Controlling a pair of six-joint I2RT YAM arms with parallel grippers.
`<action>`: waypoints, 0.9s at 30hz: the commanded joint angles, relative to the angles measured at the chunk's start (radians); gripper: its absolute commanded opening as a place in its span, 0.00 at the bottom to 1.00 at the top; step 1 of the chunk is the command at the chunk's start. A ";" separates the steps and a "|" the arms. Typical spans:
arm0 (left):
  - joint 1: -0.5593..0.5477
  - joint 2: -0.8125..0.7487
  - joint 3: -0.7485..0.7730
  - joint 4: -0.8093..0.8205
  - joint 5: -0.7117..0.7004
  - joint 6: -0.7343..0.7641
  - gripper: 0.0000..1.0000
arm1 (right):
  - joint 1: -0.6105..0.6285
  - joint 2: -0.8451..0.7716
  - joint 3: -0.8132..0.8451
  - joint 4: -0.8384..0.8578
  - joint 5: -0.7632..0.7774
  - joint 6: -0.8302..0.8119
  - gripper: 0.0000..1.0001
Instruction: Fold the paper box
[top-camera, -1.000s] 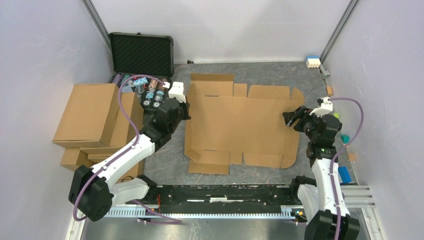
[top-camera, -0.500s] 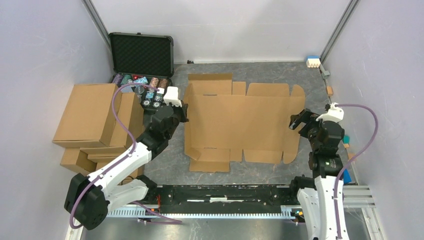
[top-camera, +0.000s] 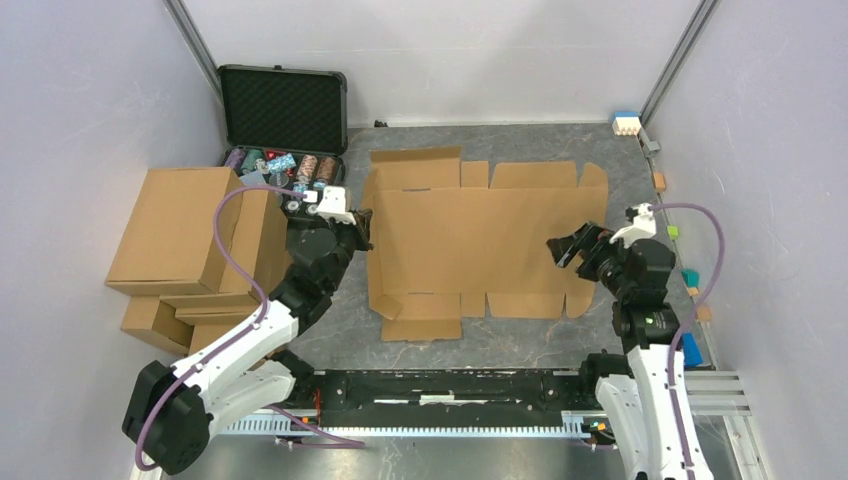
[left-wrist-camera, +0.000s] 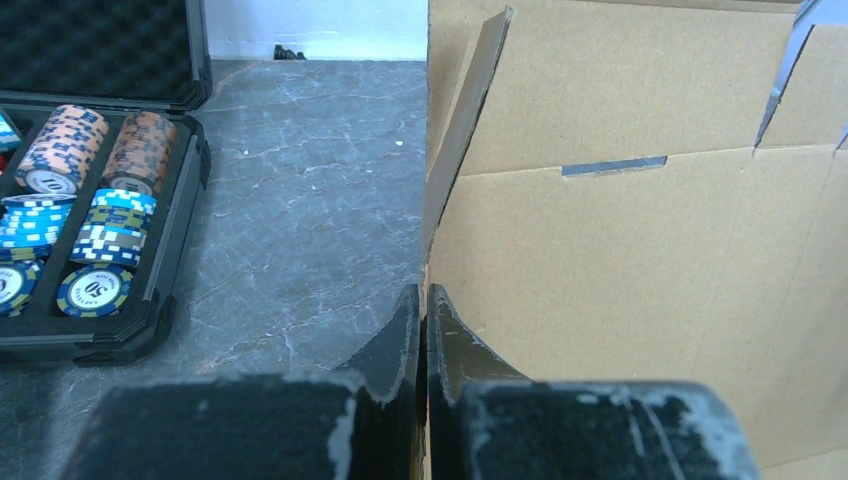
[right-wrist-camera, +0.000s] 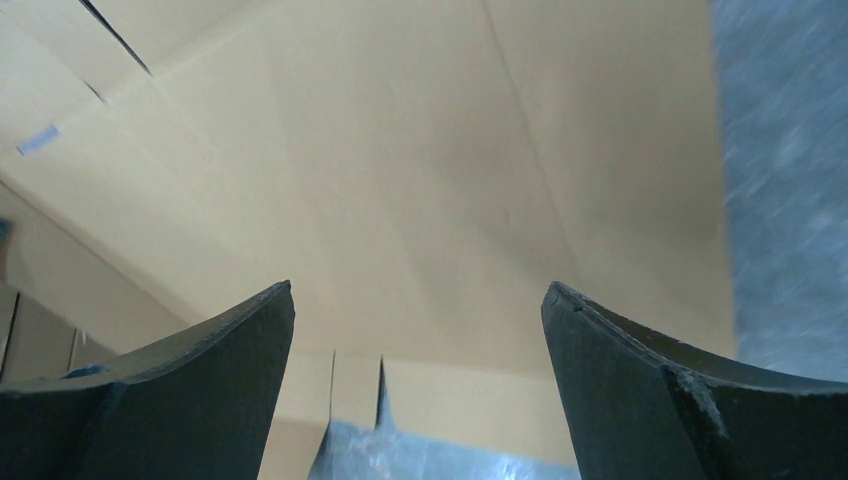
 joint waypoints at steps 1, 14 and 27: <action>0.000 -0.064 -0.033 0.115 -0.054 0.031 0.02 | 0.065 0.010 -0.107 0.030 -0.085 0.111 0.98; -0.017 -0.102 -0.056 0.132 -0.067 0.051 0.02 | 0.679 0.276 -0.245 0.270 0.247 0.538 0.90; -0.073 -0.143 -0.082 0.144 -0.070 0.105 0.02 | 0.783 0.473 -0.344 0.534 0.408 0.729 0.80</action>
